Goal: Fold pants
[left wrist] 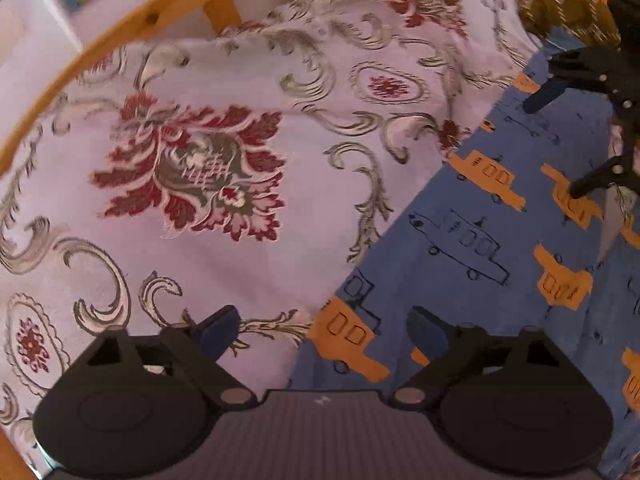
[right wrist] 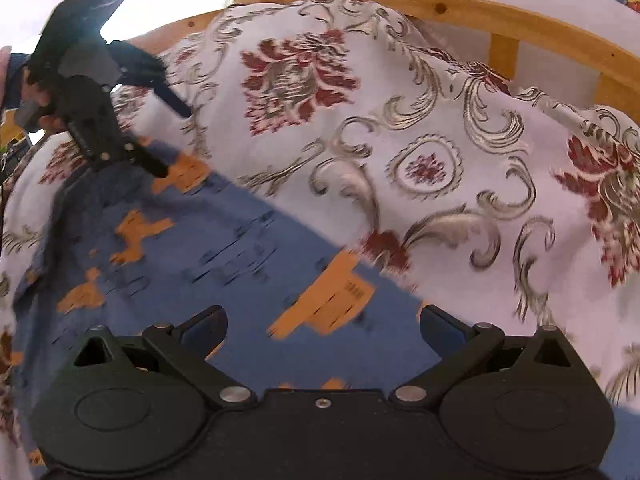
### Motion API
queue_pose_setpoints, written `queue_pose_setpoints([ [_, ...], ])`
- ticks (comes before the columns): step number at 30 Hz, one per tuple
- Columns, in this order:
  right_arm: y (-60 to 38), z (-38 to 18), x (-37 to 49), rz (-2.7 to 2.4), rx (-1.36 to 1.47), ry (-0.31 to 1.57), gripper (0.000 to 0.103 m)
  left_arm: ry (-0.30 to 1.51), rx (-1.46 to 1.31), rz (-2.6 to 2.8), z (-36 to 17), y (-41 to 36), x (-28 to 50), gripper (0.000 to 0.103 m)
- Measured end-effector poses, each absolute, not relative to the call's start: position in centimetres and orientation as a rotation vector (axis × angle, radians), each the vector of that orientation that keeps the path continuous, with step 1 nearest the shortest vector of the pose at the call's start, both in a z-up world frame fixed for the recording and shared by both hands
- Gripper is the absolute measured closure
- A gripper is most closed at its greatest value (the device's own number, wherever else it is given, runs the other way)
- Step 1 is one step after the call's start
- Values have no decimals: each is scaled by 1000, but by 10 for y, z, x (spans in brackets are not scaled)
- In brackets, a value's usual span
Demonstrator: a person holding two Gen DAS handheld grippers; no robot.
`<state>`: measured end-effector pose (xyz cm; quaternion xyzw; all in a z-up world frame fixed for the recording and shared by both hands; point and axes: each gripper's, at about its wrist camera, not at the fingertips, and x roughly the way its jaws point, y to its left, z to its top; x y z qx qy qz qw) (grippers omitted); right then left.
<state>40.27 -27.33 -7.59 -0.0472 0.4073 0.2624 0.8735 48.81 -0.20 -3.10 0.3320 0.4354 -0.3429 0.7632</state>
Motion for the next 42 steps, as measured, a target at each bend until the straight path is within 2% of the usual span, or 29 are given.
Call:
queue_pose_setpoints([
  [4, -268, -79, 427, 575, -139, 873, 10, 985, 679, -730, -30, 1, 503, 27],
  [6, -260, -82, 436, 590, -196, 890, 15, 985, 697, -755, -31, -1, 503, 29],
  [8, -253, -87, 443, 598, -251, 910, 21, 999, 728, -765, -35, -5, 502, 36],
  [11, -247, -94, 452, 592, -299, 933, 34, 1013, 777, -766, -43, -9, 498, 53],
  [13, -244, -100, 457, 583, -332, 955, 44, 1018, 814, -760, -48, -11, 496, 71],
  [14, -243, -104, 460, 583, -343, 974, 50, 1019, 829, -753, -50, -11, 495, 75],
  [16, -243, -109, 465, 592, -344, 1011, 53, 1022, 853, -743, -55, -11, 494, 88],
  [17, -243, -110, 466, 593, -338, 1023, 56, 1025, 867, -739, -58, -12, 493, 90],
  [19, -244, -108, 468, 576, -329, 1019, 79, 1014, 894, -732, -61, -12, 489, 100],
  [20, -244, -107, 467, 563, -326, 1013, 100, 999, 905, -723, -62, -12, 486, 101],
  [25, -245, -94, 445, 536, -332, 938, 102, 913, 929, -673, -53, -11, 470, 103],
  [30, -255, -66, 404, 468, -308, 804, 103, 794, 888, -647, -21, -5, 446, 103],
  [36, -252, -34, 327, 422, -360, 673, 103, 655, 898, -672, 10, -1, 399, 103],
  [42, -240, -23, 244, 410, -395, 611, 103, 550, 953, -745, 18, 14, 332, 103],
])
